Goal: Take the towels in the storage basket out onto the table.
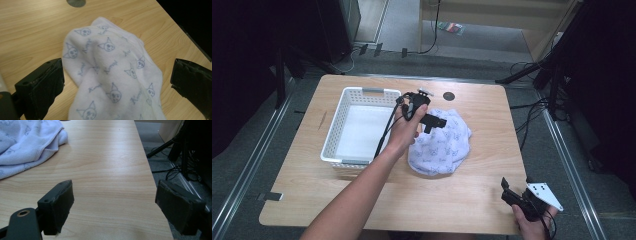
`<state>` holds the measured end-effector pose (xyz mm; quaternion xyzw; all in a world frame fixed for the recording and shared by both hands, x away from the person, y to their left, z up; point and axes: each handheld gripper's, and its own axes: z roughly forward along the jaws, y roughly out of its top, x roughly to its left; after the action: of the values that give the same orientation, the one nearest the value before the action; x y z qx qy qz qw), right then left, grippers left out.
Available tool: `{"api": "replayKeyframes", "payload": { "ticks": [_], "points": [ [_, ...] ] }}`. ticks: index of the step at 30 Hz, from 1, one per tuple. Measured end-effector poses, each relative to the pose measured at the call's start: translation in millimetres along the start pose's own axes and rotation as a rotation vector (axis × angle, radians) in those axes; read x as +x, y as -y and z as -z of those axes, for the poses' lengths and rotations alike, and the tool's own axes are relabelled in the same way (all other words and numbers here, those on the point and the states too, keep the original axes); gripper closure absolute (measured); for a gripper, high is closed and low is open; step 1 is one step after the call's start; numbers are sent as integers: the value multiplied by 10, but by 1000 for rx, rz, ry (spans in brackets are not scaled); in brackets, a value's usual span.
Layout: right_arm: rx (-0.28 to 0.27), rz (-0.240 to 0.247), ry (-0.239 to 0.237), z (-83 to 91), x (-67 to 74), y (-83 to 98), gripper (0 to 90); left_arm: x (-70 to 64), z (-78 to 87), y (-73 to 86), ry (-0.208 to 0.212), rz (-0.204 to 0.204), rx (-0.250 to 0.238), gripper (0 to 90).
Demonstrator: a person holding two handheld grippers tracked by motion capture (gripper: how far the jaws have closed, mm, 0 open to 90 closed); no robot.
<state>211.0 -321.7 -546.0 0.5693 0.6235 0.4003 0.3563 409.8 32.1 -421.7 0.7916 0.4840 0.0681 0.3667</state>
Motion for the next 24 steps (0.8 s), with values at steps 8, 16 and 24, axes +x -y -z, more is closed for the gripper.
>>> {"api": "replayKeyframes", "payload": {
  "ticks": [8,16,24],
  "points": [
    [1,1,2,-1,-3,-1,156,189,308,11,-35,8,-44,0],
    [2,-4,2,-1,-2,-1,156,366,486,103,-66,21,-63,0],
    [4,-2,3,-2,-2,-1,156,599,684,200,-98,43,-81,0]
  ]
}}
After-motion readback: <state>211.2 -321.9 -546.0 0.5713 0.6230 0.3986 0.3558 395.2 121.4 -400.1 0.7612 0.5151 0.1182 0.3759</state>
